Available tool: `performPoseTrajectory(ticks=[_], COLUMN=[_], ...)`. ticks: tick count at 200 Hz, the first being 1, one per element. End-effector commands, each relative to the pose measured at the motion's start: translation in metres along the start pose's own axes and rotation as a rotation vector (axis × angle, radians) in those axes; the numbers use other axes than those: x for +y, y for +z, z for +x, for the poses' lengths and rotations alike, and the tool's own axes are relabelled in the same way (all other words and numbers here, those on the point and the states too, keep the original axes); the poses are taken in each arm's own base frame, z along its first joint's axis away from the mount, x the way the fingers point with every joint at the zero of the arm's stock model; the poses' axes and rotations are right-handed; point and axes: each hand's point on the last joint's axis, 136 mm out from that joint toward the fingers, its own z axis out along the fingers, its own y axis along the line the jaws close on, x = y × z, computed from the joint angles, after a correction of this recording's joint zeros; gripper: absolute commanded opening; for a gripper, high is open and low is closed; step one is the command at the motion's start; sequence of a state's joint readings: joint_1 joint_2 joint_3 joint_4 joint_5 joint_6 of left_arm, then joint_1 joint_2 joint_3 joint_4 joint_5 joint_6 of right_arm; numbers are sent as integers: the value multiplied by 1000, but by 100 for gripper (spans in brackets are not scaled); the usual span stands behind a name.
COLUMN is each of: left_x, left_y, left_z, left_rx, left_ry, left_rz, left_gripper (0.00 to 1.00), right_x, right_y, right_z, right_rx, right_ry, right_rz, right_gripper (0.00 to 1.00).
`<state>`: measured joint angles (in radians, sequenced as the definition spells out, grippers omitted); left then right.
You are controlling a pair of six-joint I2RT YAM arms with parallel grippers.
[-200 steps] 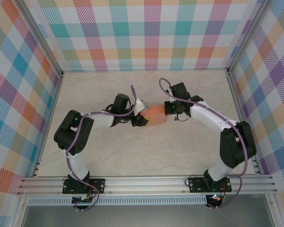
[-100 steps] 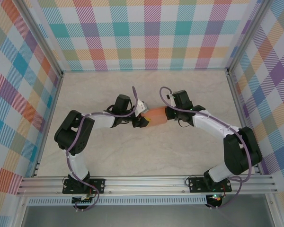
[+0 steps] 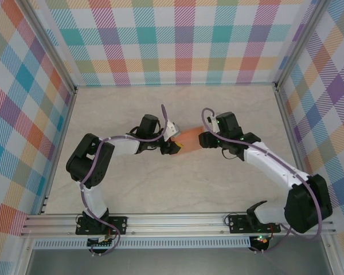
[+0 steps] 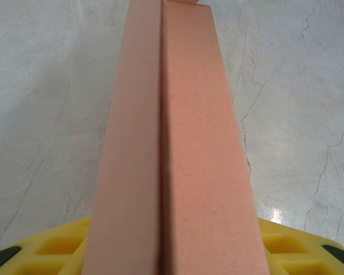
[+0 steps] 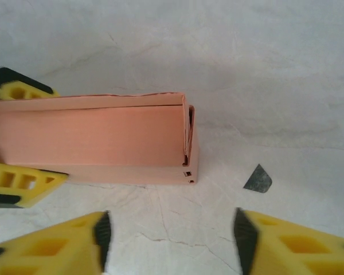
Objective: Fold the paper box
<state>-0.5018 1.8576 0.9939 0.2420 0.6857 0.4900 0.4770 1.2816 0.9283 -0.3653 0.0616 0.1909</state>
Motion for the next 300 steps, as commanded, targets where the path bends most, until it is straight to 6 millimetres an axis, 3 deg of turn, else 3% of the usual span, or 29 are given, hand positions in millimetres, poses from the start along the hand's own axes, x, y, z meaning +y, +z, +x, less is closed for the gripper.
performPoseTrajectory(ticks=[1,28,53,75,103,137,176,206,254,300], left_x=[1,1,0,-1,-3,-3,-5,-6,-7,-8], left_y=[3,5,5,5,4,4,6,6,6,6], left_z=[2,2,1,2,2,3,3,2,3,3], left_rx=[21,23,23,24,25,32,29,20,21,19], left_ry=[1,1,-1,4,5,9,28,36,47,45], left_rz=[12,21,25,25,24,24,26,31,27,33], left_gripper=[49,48,48,48,48,48,48,48,49,49], right_x=[-16,-52,-14,2,-1,7,19,17,7,0], right_y=[-18,-29,-16,2,12,41,59,65,75,77], right_z=[-11,-17,-28,-44,-32,-16,-2,9,25,29], right_rx=[18,158,275,284,370,442,528,557,559,539], right_ry=[180,767,1169,1394,1502,1628,1622,1615,1622,1604], right_rz=[17,111,-81,-209,-49,-46,-3,71,158,203], right_gripper=[75,78,93,94,92,92,93,92,69,59])
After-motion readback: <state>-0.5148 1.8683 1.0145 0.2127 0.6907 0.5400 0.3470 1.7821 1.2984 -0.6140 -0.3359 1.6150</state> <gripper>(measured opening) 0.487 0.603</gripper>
